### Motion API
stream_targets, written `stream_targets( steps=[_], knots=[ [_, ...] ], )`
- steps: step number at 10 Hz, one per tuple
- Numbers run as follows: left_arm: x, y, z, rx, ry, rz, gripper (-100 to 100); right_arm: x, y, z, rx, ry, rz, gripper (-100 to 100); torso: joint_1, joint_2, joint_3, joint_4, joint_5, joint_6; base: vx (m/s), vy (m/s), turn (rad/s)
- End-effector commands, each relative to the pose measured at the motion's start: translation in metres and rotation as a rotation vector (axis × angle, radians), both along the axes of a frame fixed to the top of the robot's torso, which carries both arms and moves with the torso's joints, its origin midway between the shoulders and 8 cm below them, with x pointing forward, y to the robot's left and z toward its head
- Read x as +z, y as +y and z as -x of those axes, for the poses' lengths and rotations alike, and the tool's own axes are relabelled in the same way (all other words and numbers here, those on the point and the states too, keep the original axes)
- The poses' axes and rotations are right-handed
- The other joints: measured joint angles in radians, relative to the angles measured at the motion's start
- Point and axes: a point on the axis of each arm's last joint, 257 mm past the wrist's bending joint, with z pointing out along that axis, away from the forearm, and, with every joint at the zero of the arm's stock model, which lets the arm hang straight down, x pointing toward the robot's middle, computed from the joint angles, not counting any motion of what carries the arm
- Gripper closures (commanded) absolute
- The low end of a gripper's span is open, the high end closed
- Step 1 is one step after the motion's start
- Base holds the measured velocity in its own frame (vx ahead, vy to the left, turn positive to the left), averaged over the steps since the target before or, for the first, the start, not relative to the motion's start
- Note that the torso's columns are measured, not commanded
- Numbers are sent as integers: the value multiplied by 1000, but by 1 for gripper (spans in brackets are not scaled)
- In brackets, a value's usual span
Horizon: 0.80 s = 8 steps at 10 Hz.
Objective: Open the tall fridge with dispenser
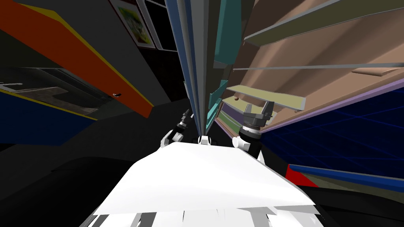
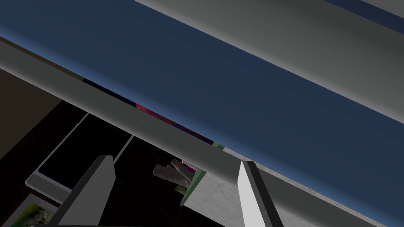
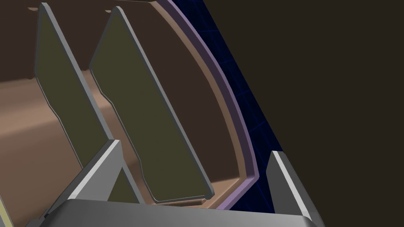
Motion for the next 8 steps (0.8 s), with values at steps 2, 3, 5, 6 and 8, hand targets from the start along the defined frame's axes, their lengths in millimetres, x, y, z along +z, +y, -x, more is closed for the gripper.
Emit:
stream_targets(
  steps=[2, 3, 5, 6, 8],
  knots=[
    [11, 0, 2, -12, 0, -5, -100, 0, 0, 0, 0, 0, 0, 0, -3, 4, 2, 1, -1, 0, 5, -8, 49],
    [12, 2, 2, -8, 0, -8, 0, 0, 0, 0, 0, 0, 0, 0, 0, 3, 1, 3, -1, -1, 0, 0, 0],
    [9, 5, 0, 0, 4, -15, 0, 0, 0, 0, 0, 0, 0, 0, 7, 1, -1, 6, -1, -4, 0, 0, 0],
    [9, 6, 0, 3, 5, -17, 0, 0, 0, 0, 0, 0, 0, 0, 9, 0, -2, 6, 0, -5, 0, 0, 0],
    [8, 8, -1, 7, 7, -21, 0, 0, 0, 0, 0, 0, 0, 0, 11, -1, -2, 6, 0, -6, 0, 0, 0]
  ],
)
